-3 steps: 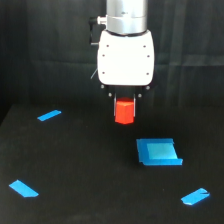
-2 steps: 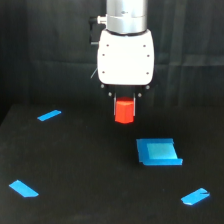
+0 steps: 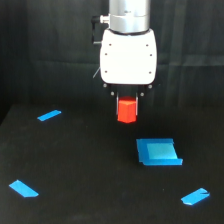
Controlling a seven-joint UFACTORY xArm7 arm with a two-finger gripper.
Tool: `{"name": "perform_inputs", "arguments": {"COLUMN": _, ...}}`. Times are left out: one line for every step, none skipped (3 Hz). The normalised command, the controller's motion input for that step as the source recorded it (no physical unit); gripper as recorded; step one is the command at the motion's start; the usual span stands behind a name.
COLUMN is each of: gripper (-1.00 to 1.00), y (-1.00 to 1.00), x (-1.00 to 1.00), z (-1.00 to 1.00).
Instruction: Pick up the red object from the table
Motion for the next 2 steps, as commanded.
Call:
{"name": "perform_inputs", "arguments": {"gripper": -1.00, "y": 0.05, "x": 0.05, "z": 0.09}}
{"name": "perform_inputs", "arguments": {"gripper": -0.92, "y": 0.05, "x": 0.01, "z": 0.14}}
